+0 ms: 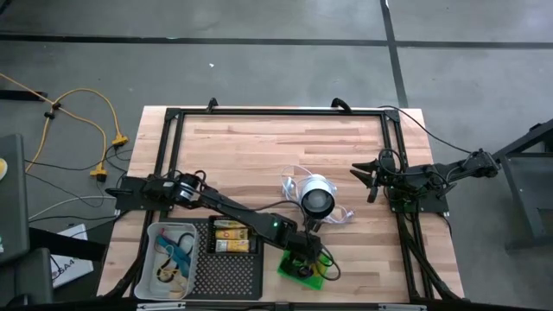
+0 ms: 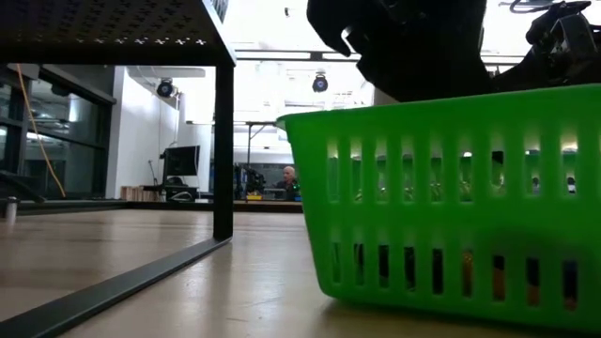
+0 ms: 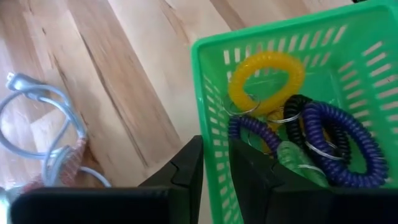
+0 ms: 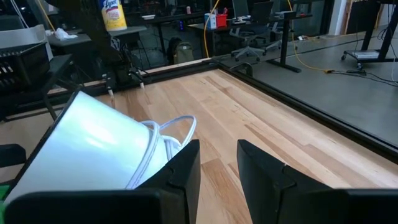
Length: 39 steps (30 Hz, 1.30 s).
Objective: Pick & Place Office Desk Supplies
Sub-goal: Put the green bin on the shelf
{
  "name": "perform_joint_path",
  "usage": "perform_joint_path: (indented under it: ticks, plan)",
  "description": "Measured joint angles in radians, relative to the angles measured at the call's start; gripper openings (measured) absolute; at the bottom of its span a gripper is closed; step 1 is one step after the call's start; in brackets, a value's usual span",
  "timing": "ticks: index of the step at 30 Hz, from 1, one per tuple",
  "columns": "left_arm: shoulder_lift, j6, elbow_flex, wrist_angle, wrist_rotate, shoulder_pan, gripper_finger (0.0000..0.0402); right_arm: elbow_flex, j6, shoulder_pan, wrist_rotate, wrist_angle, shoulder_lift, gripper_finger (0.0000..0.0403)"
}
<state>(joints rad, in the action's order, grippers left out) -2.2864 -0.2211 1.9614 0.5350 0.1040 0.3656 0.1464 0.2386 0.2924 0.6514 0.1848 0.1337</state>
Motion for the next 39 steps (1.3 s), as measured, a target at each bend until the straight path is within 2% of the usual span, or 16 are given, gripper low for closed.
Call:
perform_joint_path:
  ticks: [39]
  plan:
    - [0.0,0.062,-0.001,0.118,-0.034,-0.001,0.0069,0.0,0.0,0.0,0.0,0.0,0.0,0.0094]
